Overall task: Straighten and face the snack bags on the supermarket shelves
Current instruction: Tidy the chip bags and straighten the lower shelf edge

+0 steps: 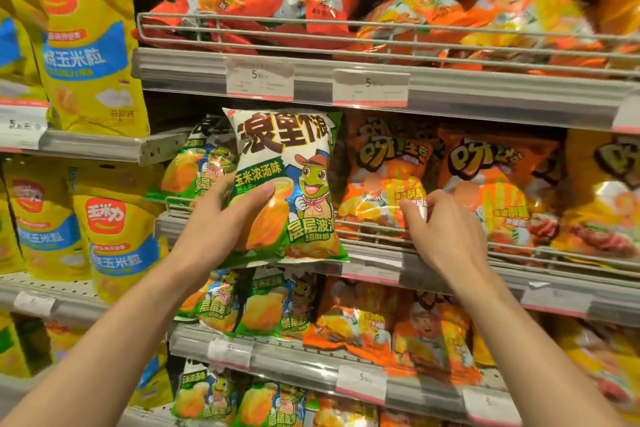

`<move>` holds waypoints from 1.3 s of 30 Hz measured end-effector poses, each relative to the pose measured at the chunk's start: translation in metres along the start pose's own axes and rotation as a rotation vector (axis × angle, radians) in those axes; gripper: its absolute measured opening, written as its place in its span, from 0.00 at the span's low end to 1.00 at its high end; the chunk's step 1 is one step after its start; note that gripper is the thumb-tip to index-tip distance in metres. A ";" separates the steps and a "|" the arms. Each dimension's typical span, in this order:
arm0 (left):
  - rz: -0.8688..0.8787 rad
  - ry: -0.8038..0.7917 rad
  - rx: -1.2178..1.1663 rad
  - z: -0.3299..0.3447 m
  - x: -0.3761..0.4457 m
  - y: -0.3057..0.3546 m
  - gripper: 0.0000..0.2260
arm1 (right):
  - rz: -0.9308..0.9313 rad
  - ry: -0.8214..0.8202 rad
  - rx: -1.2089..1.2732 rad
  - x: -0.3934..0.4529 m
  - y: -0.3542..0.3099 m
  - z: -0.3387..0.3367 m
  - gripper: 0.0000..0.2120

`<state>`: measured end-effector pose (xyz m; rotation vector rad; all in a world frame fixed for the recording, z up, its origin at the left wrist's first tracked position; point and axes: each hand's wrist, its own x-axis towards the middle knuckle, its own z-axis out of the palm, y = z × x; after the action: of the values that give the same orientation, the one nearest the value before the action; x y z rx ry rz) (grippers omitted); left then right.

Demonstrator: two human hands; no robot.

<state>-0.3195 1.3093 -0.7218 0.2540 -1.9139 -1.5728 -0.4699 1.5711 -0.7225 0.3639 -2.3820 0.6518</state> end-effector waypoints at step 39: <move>0.325 -0.028 0.654 -0.008 0.065 -0.020 0.29 | -0.245 -0.225 0.312 0.000 -0.107 0.038 0.27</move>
<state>-0.3707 1.2636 -0.7168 0.1771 -2.3050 -0.7158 -0.4451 1.4609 -0.7092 0.8897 -2.3879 0.9075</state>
